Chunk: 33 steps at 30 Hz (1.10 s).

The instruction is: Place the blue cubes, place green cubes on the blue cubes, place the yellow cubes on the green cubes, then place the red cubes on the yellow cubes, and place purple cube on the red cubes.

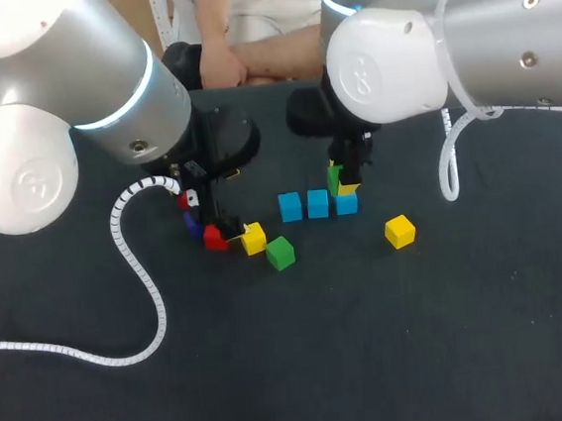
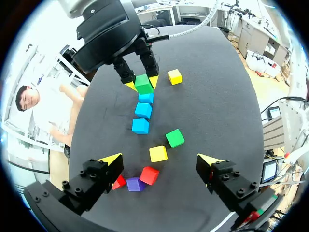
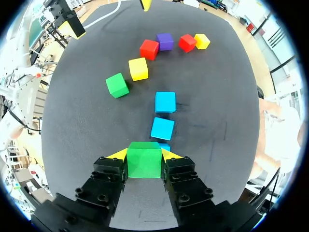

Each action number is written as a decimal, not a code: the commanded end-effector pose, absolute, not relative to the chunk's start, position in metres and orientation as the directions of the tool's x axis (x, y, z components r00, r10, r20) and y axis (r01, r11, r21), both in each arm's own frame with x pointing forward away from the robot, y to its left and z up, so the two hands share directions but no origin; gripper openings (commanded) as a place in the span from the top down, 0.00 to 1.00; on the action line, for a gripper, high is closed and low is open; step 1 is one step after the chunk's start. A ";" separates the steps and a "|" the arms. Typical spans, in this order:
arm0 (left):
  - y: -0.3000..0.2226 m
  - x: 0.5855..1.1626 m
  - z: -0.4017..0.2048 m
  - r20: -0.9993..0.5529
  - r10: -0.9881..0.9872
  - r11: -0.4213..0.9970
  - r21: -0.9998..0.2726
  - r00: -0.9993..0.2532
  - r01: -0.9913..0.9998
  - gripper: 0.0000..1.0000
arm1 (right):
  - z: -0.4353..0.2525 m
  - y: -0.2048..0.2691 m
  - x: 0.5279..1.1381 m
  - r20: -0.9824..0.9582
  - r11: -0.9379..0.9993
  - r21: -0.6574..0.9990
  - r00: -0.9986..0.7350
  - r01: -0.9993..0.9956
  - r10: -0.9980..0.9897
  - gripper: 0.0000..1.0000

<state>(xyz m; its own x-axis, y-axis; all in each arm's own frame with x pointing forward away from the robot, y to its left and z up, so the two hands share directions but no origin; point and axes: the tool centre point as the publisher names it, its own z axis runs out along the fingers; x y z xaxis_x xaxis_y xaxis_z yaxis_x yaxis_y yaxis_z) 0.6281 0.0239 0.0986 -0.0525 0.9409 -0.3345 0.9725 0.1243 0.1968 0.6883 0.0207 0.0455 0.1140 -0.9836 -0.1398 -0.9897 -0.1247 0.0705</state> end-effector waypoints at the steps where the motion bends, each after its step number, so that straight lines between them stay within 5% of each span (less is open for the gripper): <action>1: 0.023 0.630 0.099 -0.332 0.942 0.122 0.194 -0.052 0.973 0.00 | 0.040 0.022 0.691 -0.141 -0.123 0.077 0.111 -0.989 -0.984 1.00; 33: 0.023 0.630 0.099 -0.332 0.942 0.122 0.194 -0.052 0.973 0.00 | 0.023 0.026 0.700 -0.126 -0.019 0.126 0.003 -0.992 -0.992 1.00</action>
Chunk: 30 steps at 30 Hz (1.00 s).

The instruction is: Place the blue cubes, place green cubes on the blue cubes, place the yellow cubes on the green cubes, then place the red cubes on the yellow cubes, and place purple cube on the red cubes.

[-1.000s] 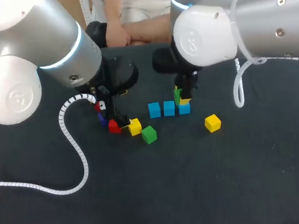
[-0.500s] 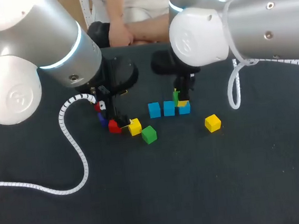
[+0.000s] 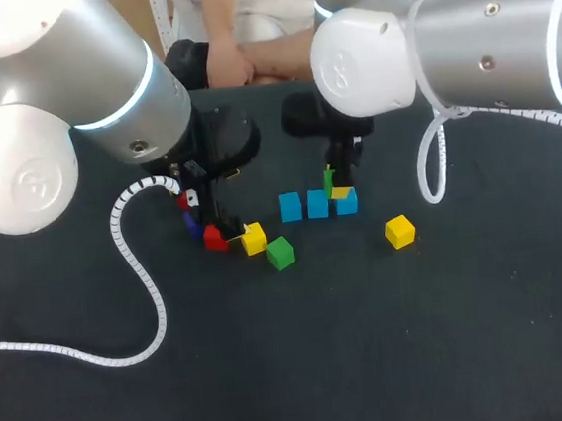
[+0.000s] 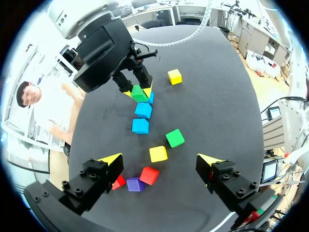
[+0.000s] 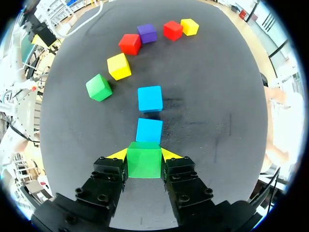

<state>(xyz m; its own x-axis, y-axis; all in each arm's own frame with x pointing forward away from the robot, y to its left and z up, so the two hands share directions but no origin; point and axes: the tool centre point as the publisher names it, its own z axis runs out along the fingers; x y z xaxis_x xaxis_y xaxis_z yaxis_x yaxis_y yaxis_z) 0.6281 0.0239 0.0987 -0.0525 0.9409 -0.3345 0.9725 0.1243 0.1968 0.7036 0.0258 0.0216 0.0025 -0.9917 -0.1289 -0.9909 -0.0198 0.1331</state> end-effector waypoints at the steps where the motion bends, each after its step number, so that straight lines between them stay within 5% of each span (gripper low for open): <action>1: 0.023 0.630 0.099 -0.332 0.942 0.122 0.194 -0.052 0.973 0.00 | 0.023 0.026 0.699 -0.124 -0.019 0.124 0.003 -0.992 -0.992 1.00; 30: 0.023 0.630 0.099 -0.332 0.942 0.122 0.194 -0.052 0.973 0.00 | 0.015 0.029 0.698 -0.102 -0.042 0.143 0.028 -0.989 -0.994 1.00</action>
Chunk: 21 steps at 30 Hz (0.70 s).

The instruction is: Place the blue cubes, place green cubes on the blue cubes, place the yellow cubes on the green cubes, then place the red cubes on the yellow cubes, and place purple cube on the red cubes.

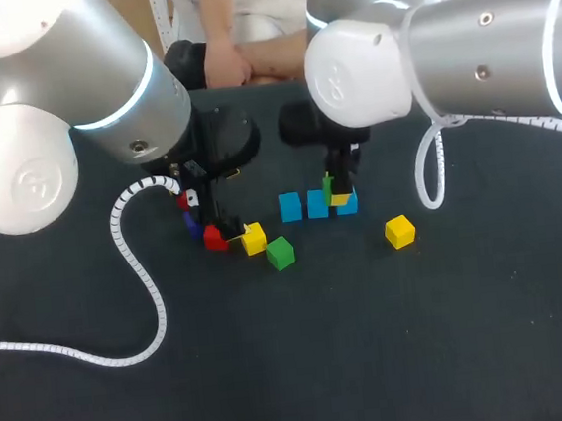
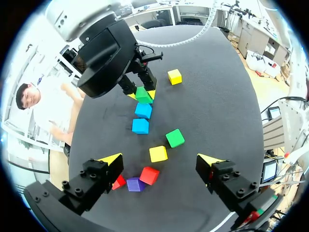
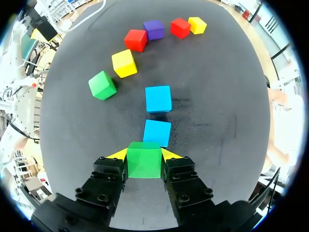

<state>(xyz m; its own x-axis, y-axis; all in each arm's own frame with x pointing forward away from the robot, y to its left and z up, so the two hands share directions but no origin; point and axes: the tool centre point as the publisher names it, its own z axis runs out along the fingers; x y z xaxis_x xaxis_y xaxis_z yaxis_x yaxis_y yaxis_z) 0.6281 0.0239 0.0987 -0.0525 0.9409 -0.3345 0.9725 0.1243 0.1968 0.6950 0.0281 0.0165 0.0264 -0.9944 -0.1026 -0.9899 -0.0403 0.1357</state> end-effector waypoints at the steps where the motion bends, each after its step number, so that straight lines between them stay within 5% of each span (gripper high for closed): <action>1: 0.023 0.630 0.099 -0.332 0.942 0.122 0.194 -0.052 0.973 0.00 | 0.015 0.029 0.698 -0.102 -0.043 0.144 0.028 -0.989 -0.994 1.00; 21: 0.023 0.630 0.099 -0.332 0.942 0.122 0.194 -0.052 0.973 0.00 | 0.012 0.030 0.706 -0.094 -0.048 0.148 0.034 -0.988 -0.995 1.00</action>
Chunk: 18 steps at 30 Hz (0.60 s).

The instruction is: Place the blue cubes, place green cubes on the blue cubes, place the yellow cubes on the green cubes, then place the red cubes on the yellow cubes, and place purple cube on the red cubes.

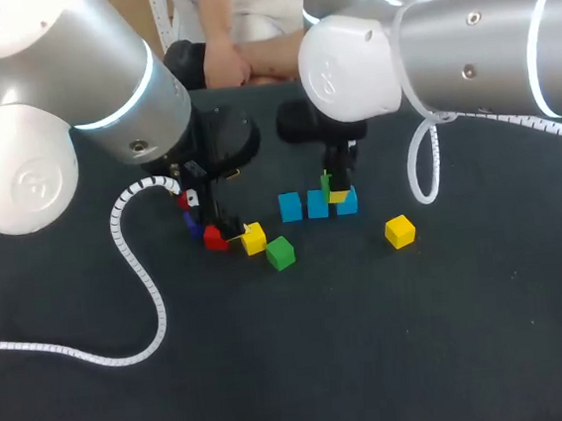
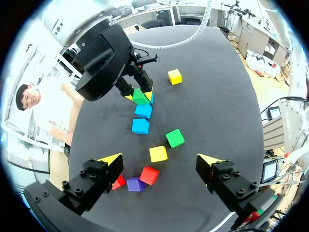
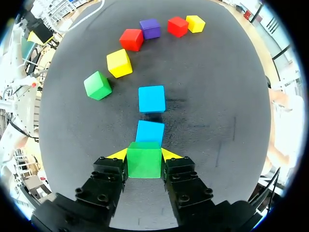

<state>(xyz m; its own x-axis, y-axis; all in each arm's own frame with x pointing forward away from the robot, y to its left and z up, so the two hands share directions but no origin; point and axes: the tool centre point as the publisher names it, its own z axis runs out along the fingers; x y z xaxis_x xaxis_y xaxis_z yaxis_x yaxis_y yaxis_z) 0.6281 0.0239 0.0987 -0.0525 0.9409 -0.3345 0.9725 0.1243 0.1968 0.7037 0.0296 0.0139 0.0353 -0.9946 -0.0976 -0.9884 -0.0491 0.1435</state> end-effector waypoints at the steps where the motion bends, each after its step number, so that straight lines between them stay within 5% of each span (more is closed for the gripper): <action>1: 0.023 0.630 0.099 -0.332 0.942 0.122 0.194 -0.052 0.973 0.00 | 0.012 0.030 0.707 -0.092 -0.047 0.148 0.034 -0.988 -0.995 1.00; 18: 0.023 0.630 0.099 -0.332 0.942 0.122 0.194 -0.052 0.973 0.00 | 0.011 0.030 0.708 -0.085 -0.046 0.148 0.033 -0.988 -0.996 1.00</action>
